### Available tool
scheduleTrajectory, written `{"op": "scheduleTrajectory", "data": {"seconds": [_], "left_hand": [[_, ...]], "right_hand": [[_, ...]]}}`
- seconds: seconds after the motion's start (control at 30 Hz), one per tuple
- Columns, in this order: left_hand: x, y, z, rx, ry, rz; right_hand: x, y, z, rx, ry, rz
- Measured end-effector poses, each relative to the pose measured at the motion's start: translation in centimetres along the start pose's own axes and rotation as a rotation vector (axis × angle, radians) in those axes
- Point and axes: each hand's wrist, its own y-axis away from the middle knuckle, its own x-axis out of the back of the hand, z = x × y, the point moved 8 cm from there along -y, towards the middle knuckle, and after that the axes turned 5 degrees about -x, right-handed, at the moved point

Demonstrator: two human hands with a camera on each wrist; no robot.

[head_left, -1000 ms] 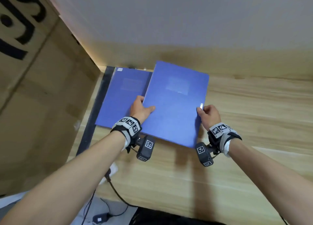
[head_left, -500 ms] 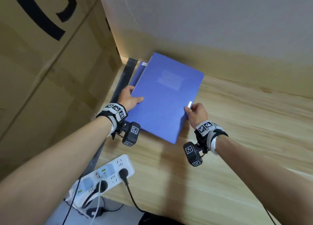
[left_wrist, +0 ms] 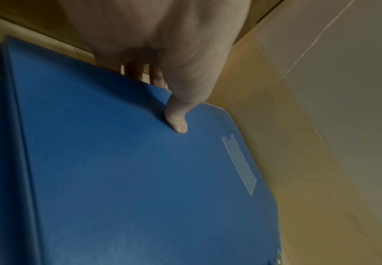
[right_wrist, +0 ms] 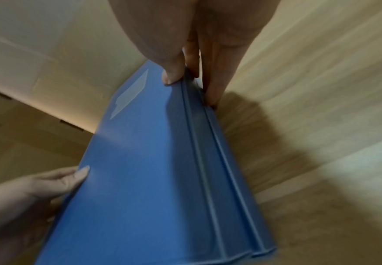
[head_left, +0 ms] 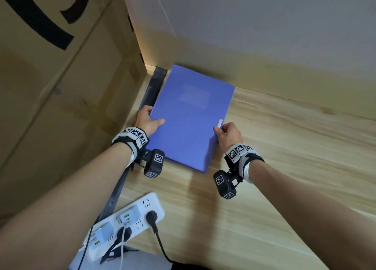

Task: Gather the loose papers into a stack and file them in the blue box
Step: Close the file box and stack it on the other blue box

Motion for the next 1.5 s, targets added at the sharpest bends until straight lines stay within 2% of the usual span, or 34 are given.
{"op": "scheduleTrajectory", "data": {"seconds": [0.37, 0.73, 0.9, 1.1, 1.23, 1.4, 1.5], "left_hand": [[0.9, 0.8, -2.0, 0.045, 0.109, 0.017], [0.5, 0.4, -0.5, 0.011, 0.124, 0.0], [0.1, 0.5, -1.2, 0.049, 0.103, 0.034], [-0.4, -0.6, -5.2, 0.188, 0.032, 0.073], [-1.0, -2.6, -8.3, 0.216, 0.052, 0.085], [-0.4, -0.8, -5.2, 0.198, 0.084, 0.03], [0.5, 1.1, -1.9, 0.138, -0.001, 0.086]], "right_hand": [[-0.7, -0.9, 0.0, -0.075, -0.172, 0.083], [-0.5, -2.1, -0.6, -0.073, -0.165, 0.059], [-0.4, -2.3, -0.6, -0.058, -0.156, 0.009], [-0.6, -2.6, -0.4, -0.051, -0.15, -0.014], [-0.6, -2.5, -0.5, -0.039, -0.159, -0.009], [-0.8, -2.4, 0.0, -0.051, -0.33, -0.068], [0.2, -2.1, 1.1, -0.055, -0.408, -0.067]]}}
